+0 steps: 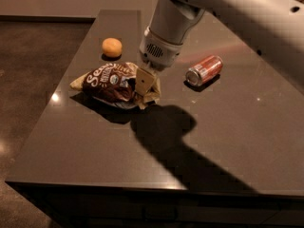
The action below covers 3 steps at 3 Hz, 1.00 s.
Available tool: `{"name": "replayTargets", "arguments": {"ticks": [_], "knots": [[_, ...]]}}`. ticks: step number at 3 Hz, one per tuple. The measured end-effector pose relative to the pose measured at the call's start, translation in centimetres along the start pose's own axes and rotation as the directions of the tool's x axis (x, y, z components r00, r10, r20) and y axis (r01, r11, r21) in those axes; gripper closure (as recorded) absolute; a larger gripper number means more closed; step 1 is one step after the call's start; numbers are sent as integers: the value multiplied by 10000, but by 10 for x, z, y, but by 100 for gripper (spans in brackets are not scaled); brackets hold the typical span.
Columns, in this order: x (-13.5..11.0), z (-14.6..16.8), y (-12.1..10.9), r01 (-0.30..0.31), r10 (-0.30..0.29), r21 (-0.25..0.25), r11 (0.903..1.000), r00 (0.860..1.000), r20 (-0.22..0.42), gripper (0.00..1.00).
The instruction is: Move brown chip bag near orange
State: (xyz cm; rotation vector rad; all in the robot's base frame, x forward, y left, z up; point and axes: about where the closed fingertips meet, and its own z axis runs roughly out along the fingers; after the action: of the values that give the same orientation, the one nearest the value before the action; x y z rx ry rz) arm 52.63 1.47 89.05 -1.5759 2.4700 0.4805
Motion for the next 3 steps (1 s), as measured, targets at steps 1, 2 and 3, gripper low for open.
{"name": "replayTargets", "arguments": {"ticks": [1, 2, 3], "knots": [[-10, -1, -11, 13, -16, 261, 9997, 9999, 113, 86], [-19, -2, -22, 56, -64, 481, 9988, 9998, 174, 62], [-27, -5, -31, 94, -108, 644, 9979, 9997, 213, 39]]}}
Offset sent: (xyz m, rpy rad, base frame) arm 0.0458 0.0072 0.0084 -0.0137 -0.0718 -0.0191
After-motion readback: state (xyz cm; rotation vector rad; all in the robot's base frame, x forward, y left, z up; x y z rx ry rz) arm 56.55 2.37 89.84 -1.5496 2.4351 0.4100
